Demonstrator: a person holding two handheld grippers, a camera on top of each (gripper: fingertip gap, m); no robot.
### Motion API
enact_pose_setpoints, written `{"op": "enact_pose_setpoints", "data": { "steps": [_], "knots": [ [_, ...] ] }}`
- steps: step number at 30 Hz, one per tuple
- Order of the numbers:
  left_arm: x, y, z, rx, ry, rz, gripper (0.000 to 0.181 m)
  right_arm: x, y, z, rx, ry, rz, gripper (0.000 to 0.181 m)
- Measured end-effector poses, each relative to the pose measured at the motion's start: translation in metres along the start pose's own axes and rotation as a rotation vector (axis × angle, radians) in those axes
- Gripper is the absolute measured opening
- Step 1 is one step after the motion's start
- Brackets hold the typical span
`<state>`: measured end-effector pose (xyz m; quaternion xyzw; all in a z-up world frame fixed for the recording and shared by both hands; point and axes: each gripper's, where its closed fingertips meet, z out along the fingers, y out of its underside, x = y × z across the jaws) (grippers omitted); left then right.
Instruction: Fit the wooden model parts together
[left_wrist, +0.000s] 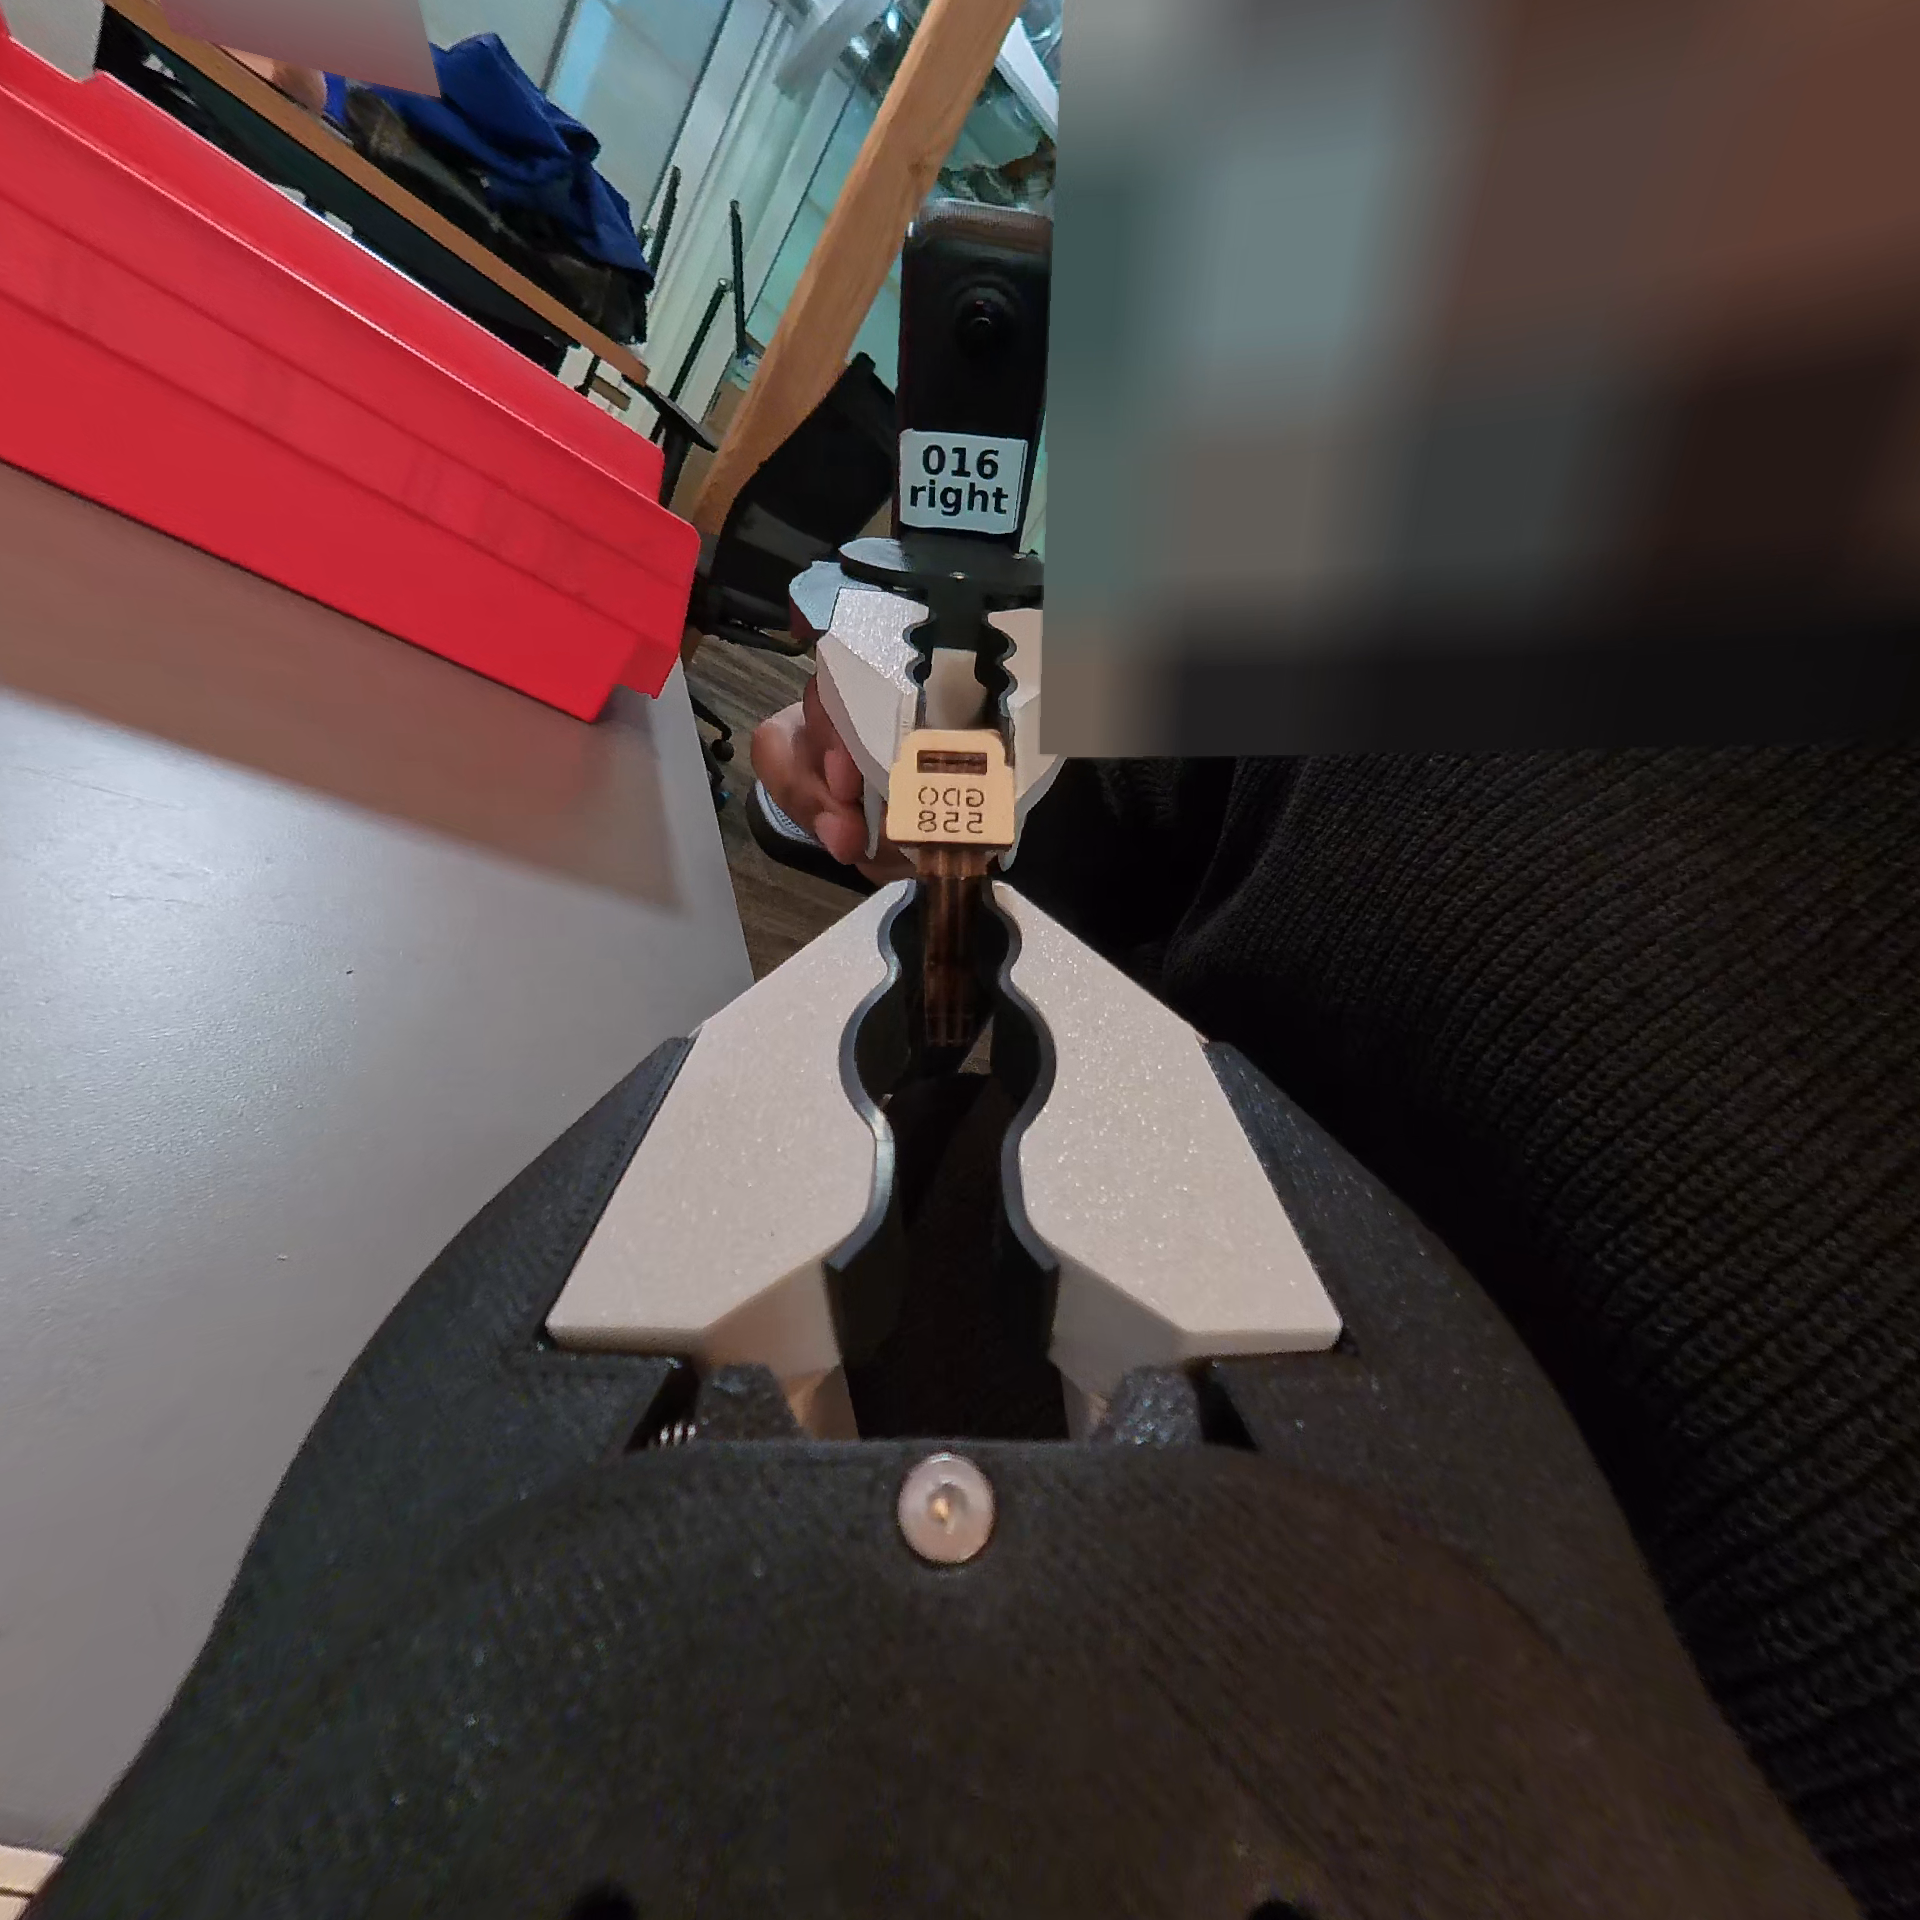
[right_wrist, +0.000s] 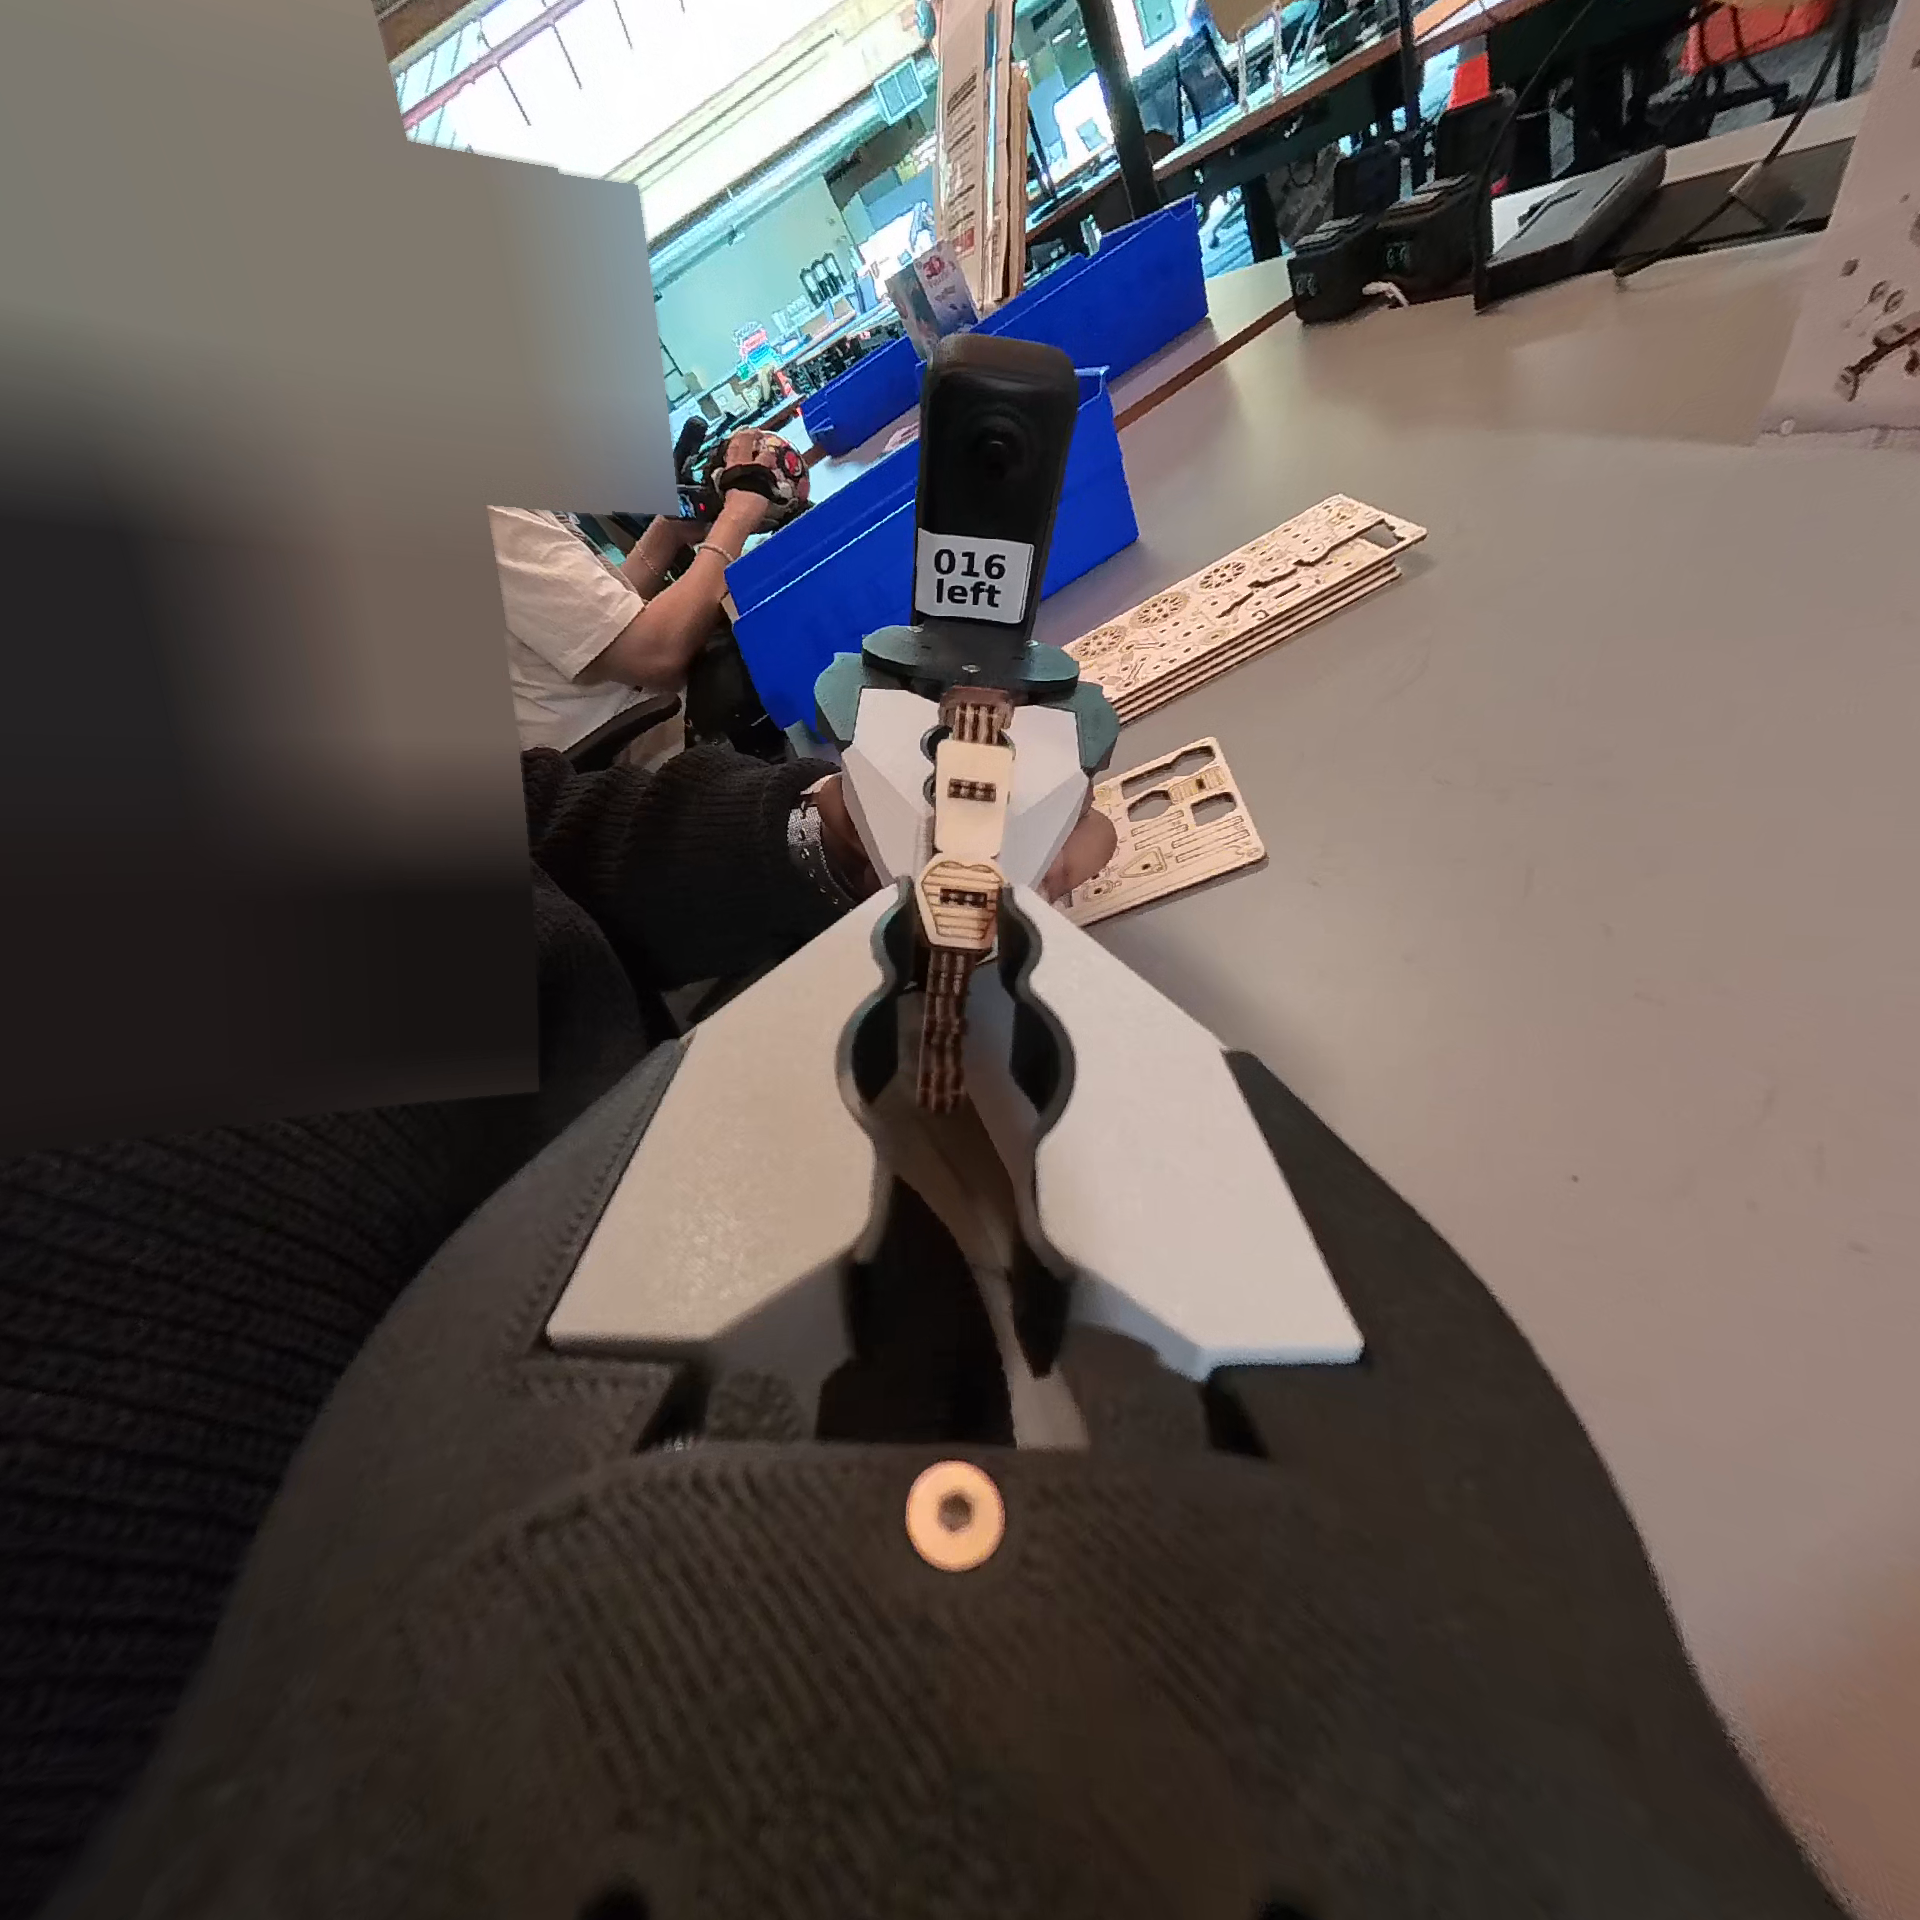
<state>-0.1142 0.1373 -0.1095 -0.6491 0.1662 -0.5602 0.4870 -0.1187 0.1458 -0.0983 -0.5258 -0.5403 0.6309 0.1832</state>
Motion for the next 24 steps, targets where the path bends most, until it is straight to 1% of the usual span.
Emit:
{"op": "enact_pose_setpoints", "data": {
  "steps": [9,13,17,20,24],
  "knots": [
    [-0.002,0.003,0.001,-0.021,-0.013,0.002,0.005,0.001,0.004,0.0,-0.006,-0.017,0.063,0.015],
    [-0.007,0.005,0.001,-0.042,-0.039,-0.013,0.005,0.002,0.005,-0.002,-0.025,-0.045,0.078,0.028],
    [-0.009,0.014,0.001,-0.105,-0.053,-0.019,0.006,0.011,-0.003,-0.012,0.014,-0.047,0.109,0.021],
    [-0.009,0.021,0.0,-0.159,-0.061,-0.017,0.006,0.015,0.007,-0.011,-0.038,-0.04,0.093,0.019],
    [-0.01,0.026,-0.003,-0.203,-0.085,-0.008,0.006,0.01,0.026,-0.004,-0.127,-0.061,0.068,0.018]
  ]
}}
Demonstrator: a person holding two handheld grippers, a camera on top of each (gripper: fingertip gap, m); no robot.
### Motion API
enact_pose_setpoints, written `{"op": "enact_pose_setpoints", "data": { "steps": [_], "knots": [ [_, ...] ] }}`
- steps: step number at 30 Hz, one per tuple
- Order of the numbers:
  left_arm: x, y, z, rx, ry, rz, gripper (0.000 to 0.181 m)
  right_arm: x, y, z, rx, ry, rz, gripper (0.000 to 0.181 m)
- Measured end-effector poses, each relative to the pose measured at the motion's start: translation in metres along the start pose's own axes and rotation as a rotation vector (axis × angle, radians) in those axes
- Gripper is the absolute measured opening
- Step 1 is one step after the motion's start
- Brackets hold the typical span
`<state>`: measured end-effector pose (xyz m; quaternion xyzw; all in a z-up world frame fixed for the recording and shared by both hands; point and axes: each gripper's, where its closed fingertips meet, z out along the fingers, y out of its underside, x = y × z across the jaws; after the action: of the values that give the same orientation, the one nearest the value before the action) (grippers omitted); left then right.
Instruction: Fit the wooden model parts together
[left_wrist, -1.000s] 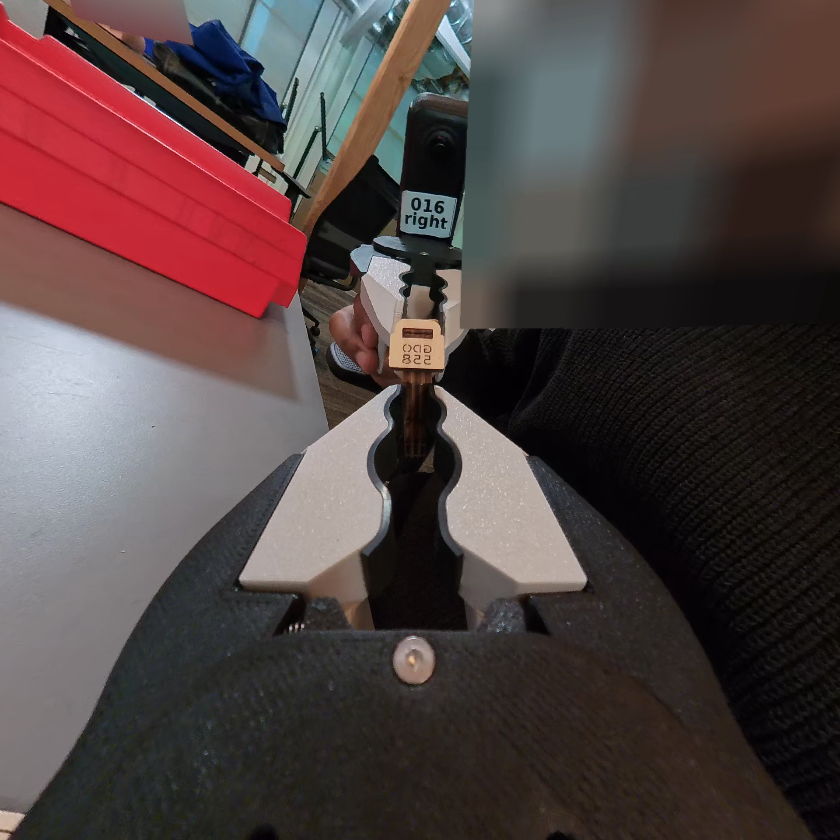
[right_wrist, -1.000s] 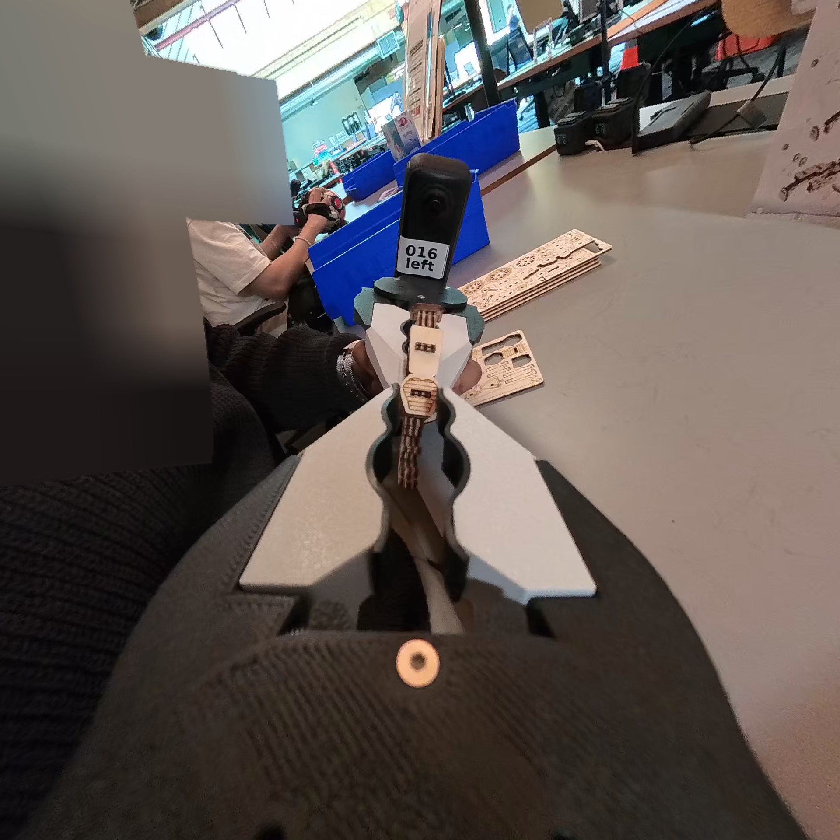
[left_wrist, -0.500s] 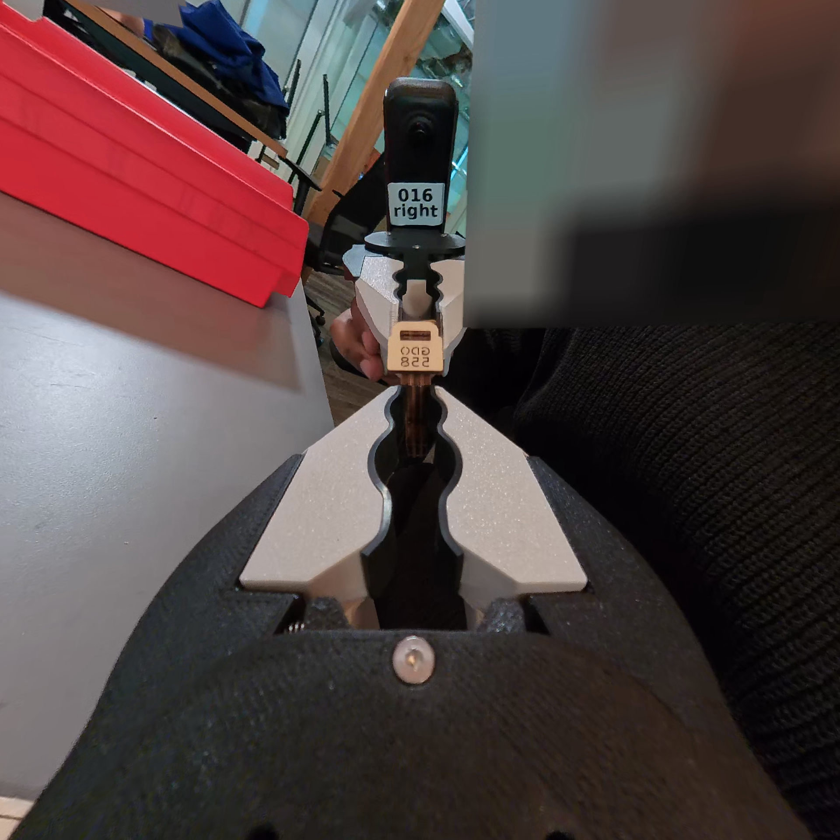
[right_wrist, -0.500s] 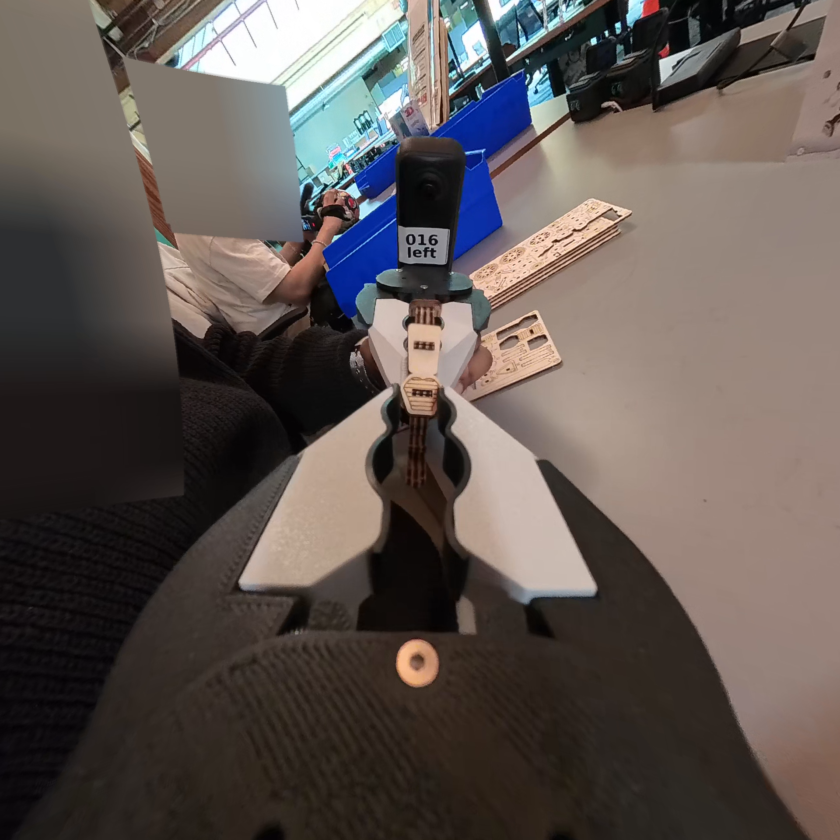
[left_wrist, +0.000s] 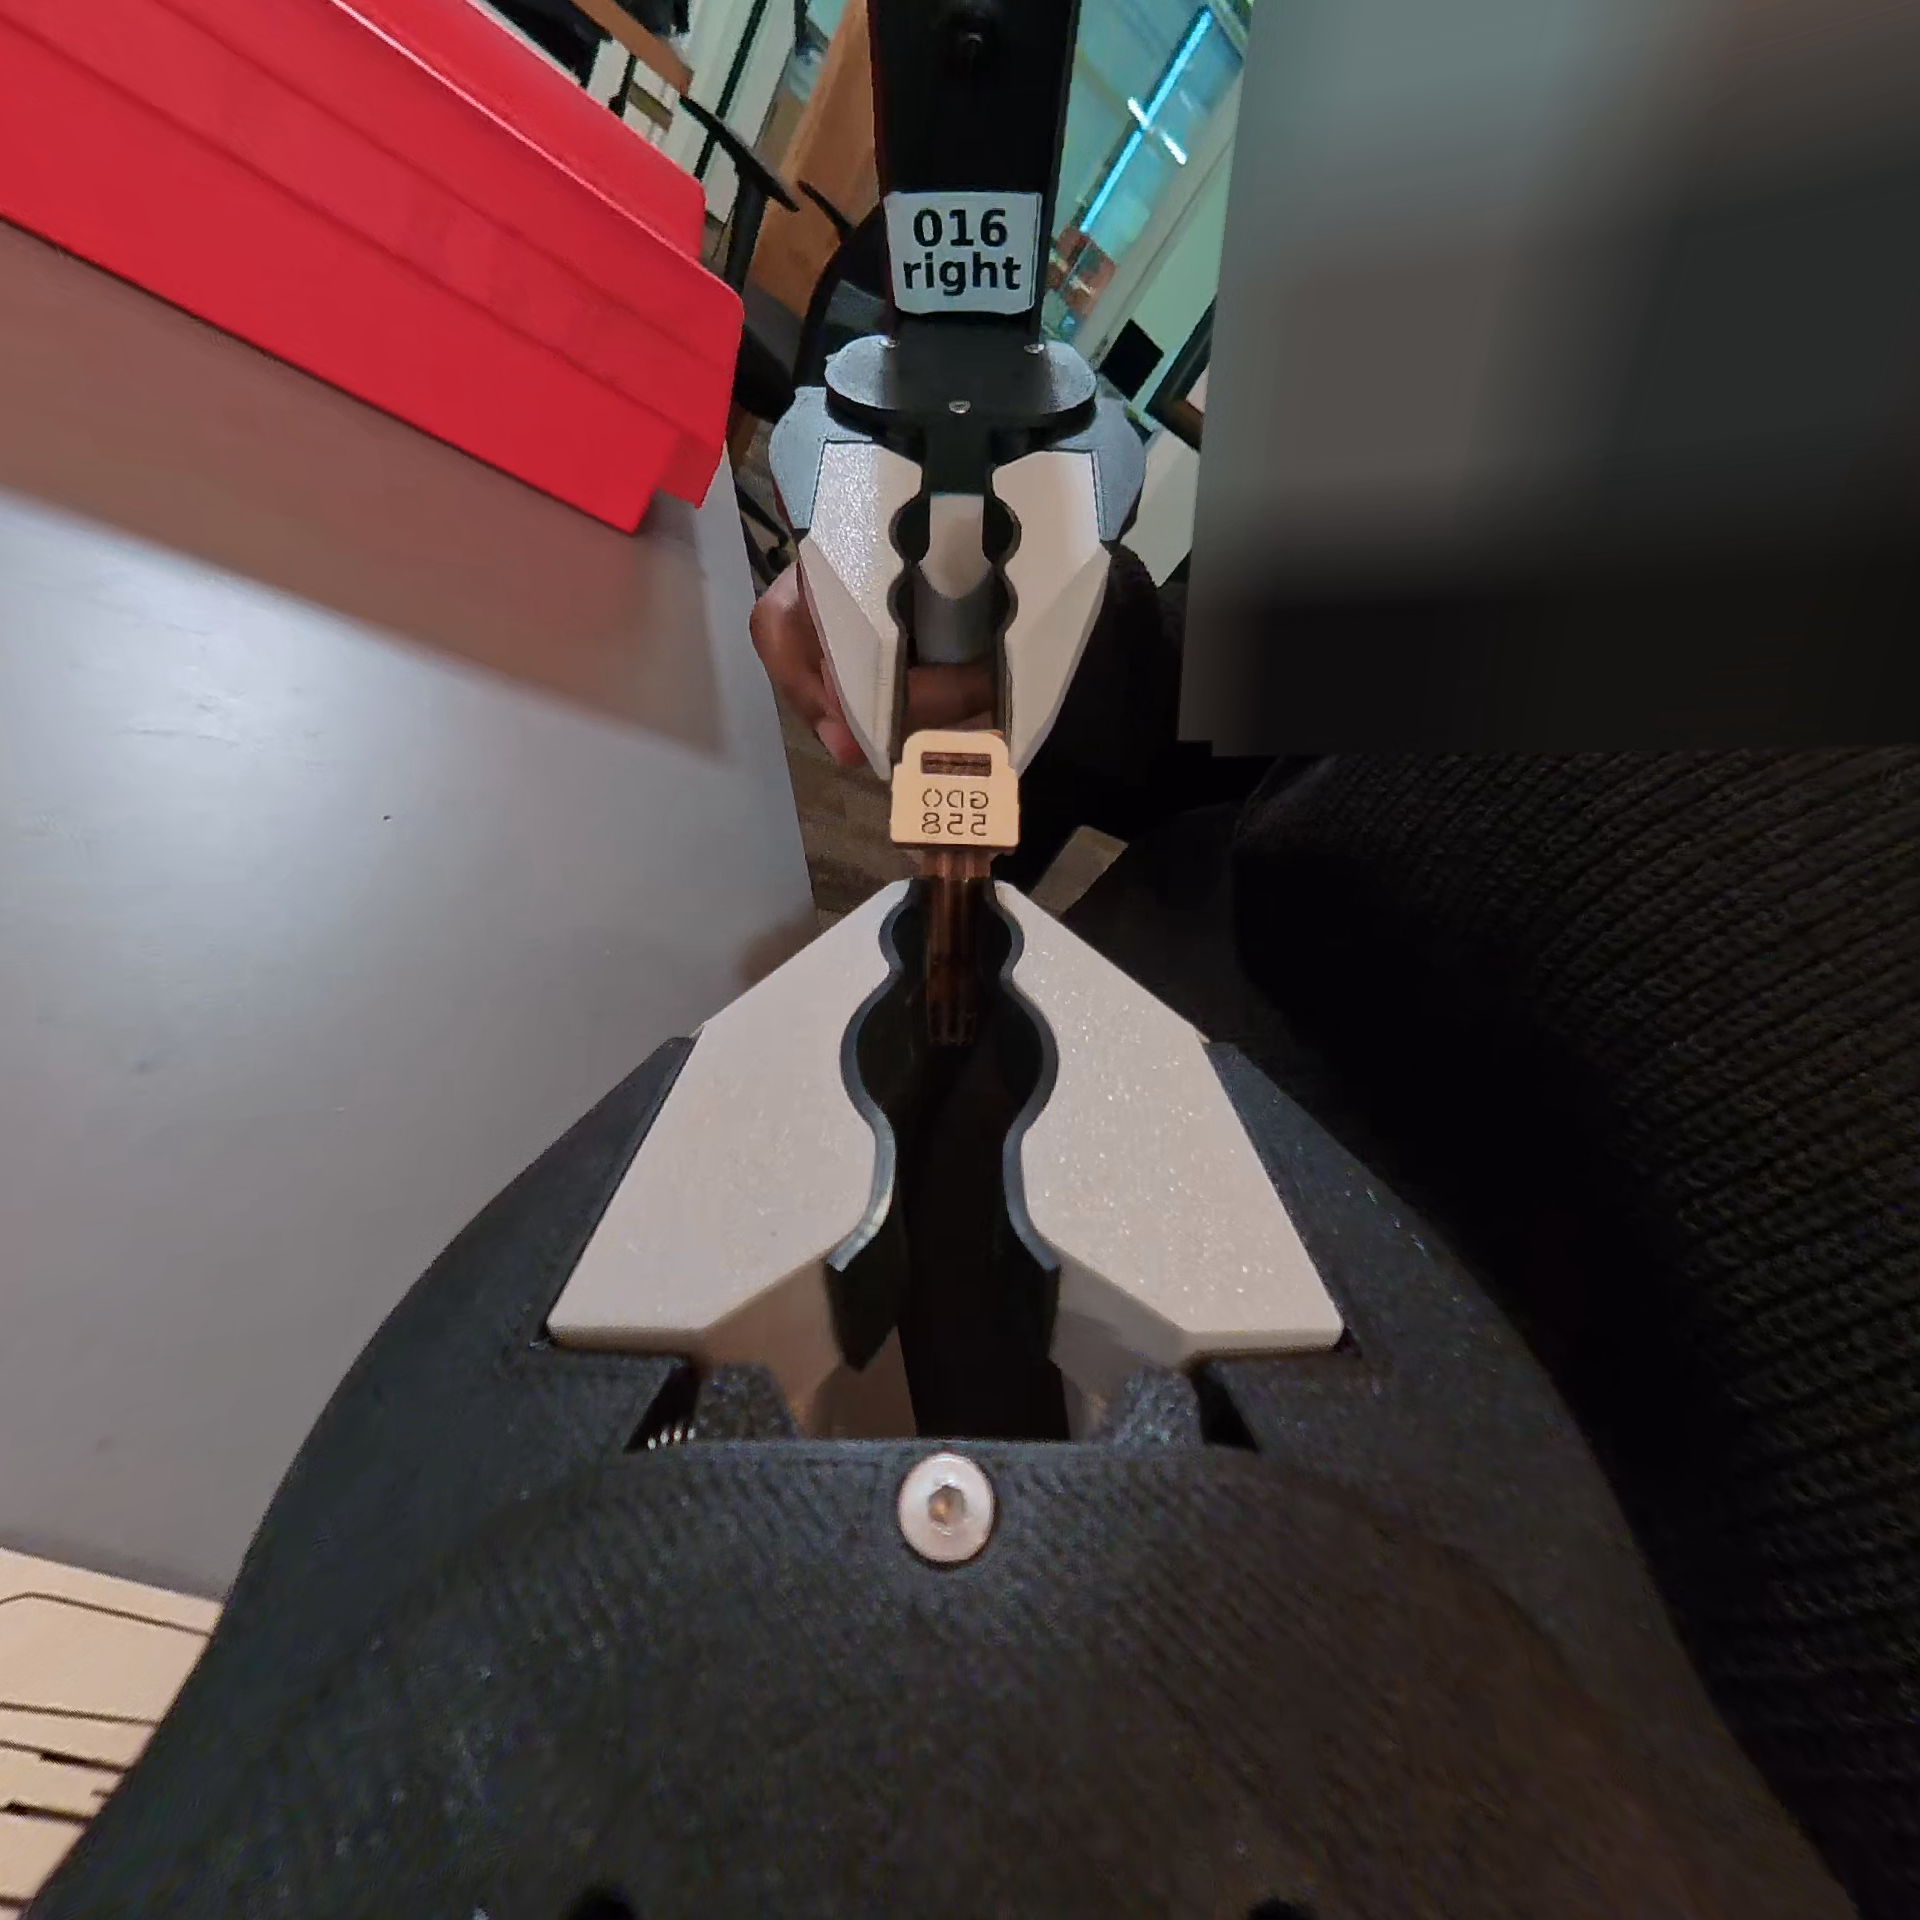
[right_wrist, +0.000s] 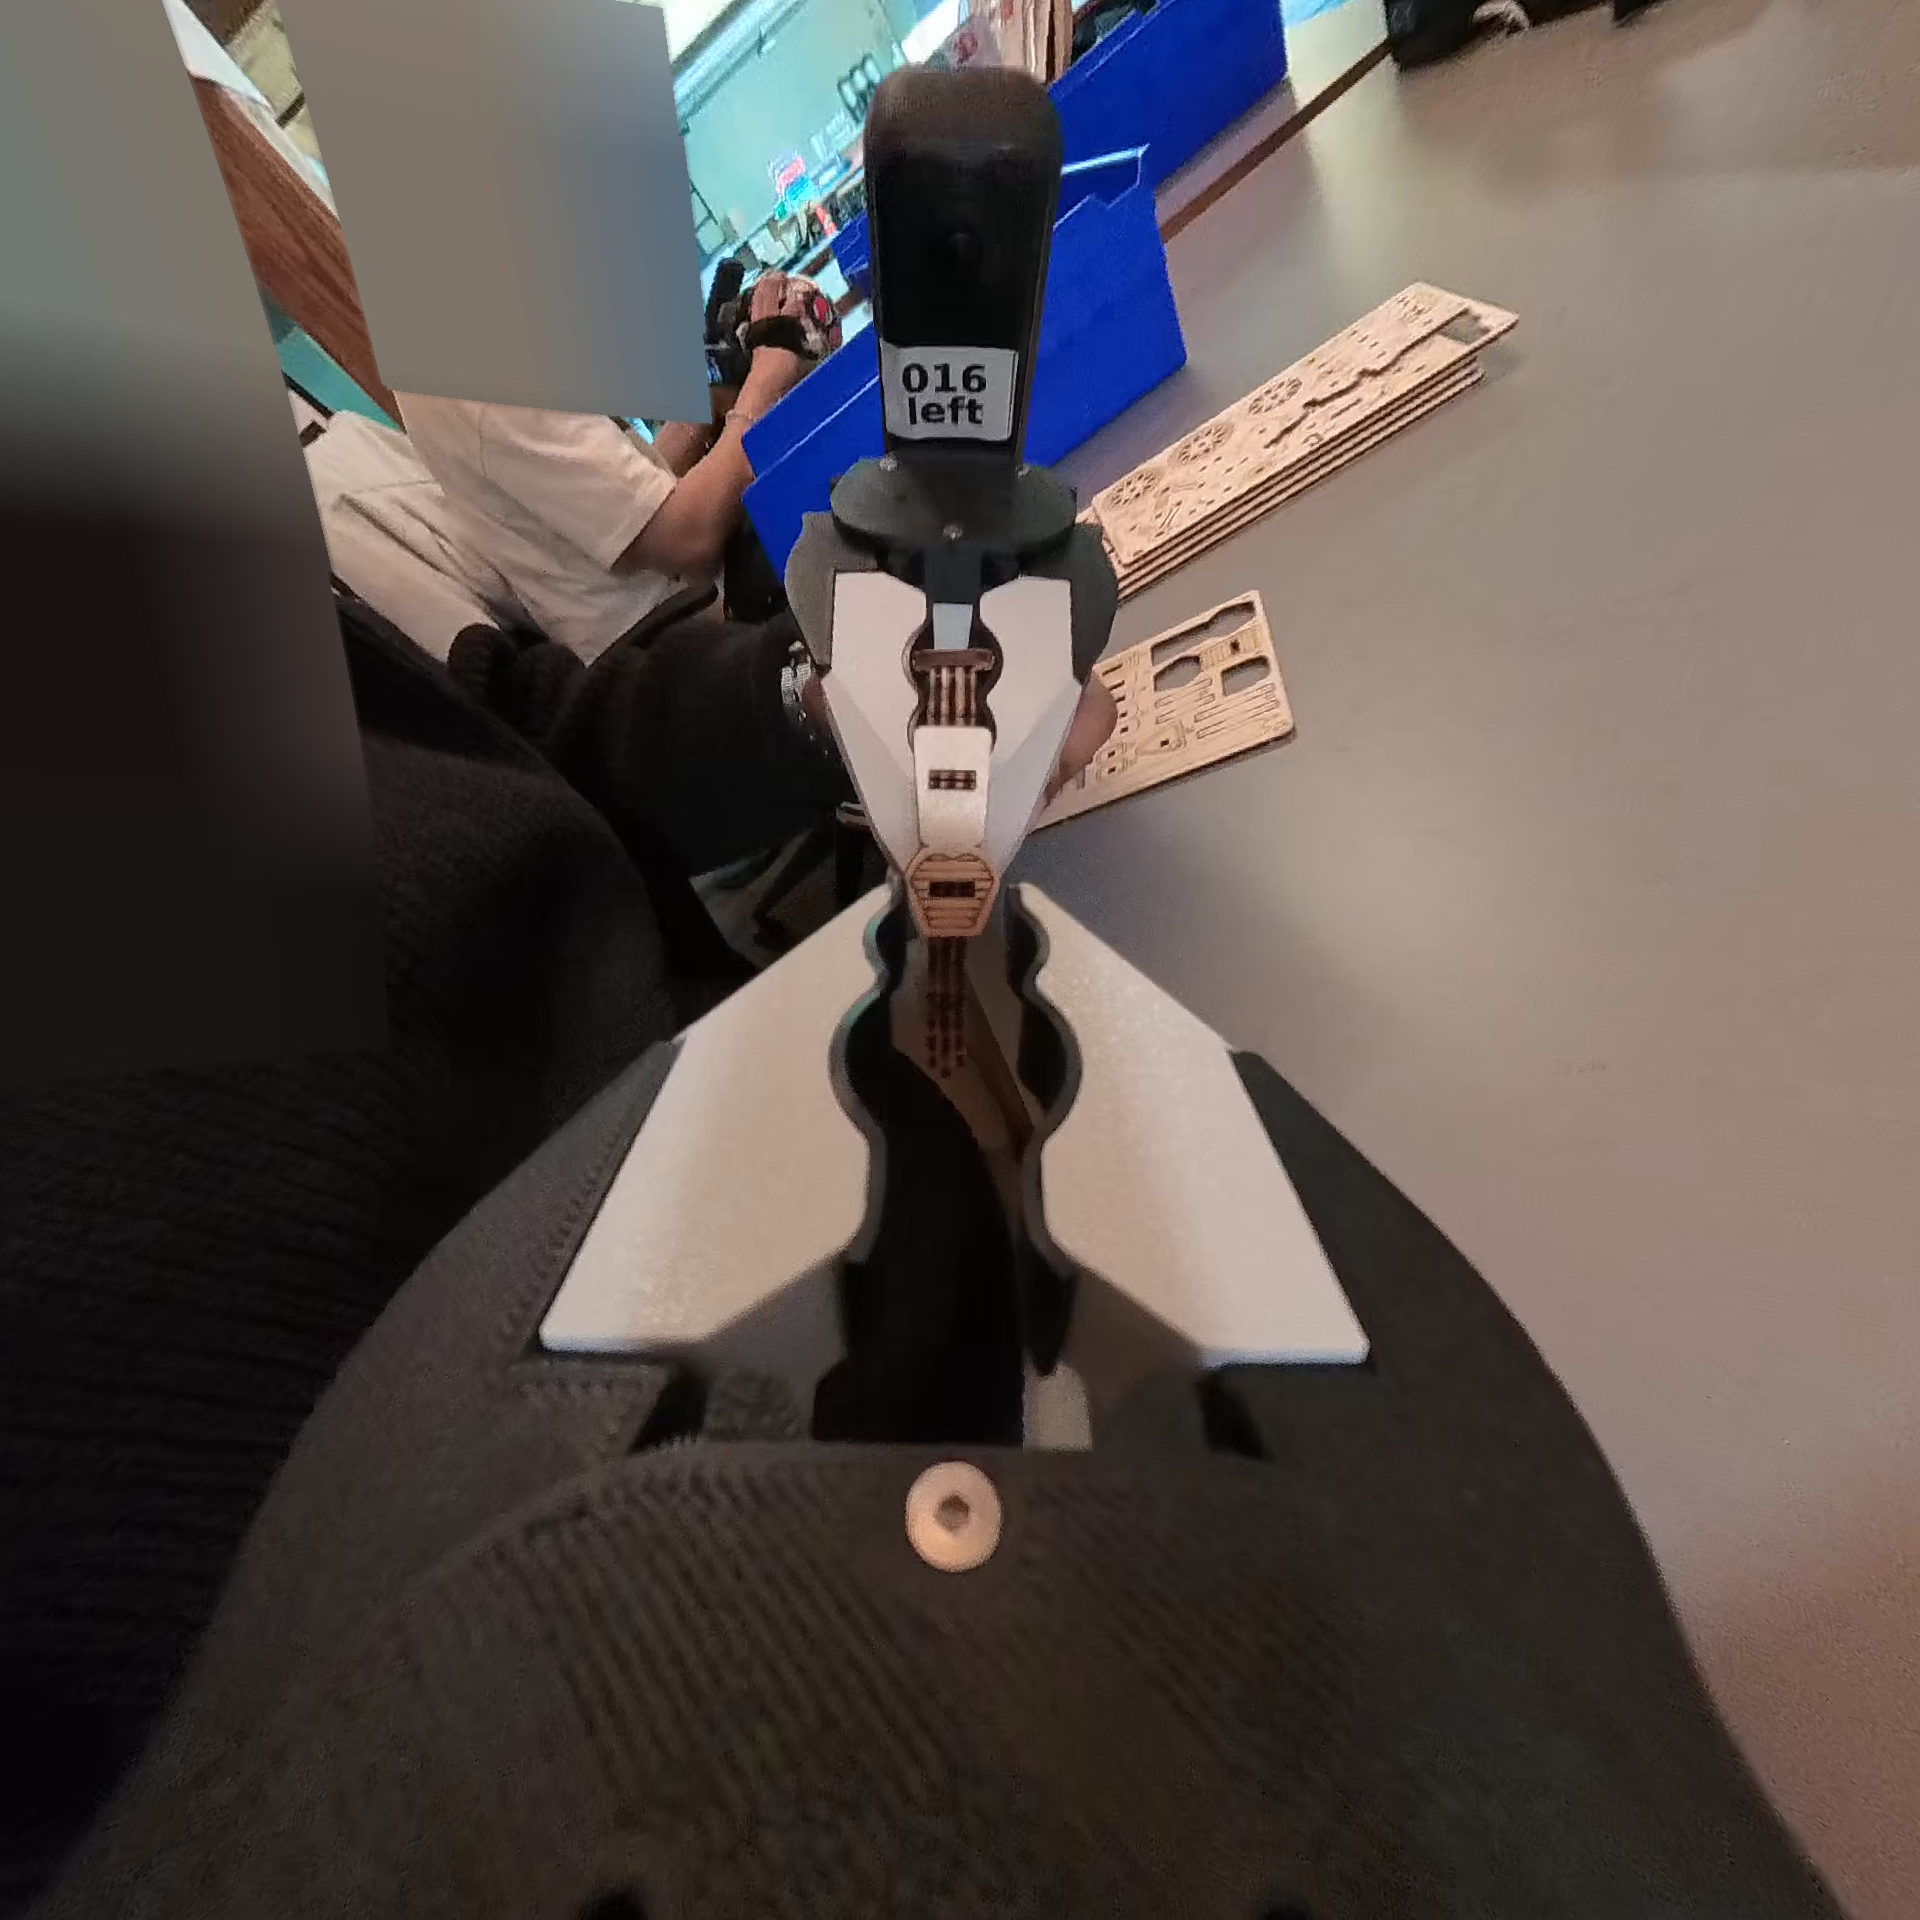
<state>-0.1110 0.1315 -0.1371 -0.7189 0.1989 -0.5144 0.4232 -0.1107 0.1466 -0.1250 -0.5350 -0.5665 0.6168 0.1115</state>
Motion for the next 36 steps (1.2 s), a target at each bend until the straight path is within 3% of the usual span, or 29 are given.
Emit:
{"op": "enact_pose_setpoints", "data": {
  "steps": [36],
  "knots": [
    [0.0,0.014,0.005,-0.076,0.001,-0.017,0.005,-0.003,0.019,0.008,-0.087,-0.031,0.03,0.014]
  ]
}}
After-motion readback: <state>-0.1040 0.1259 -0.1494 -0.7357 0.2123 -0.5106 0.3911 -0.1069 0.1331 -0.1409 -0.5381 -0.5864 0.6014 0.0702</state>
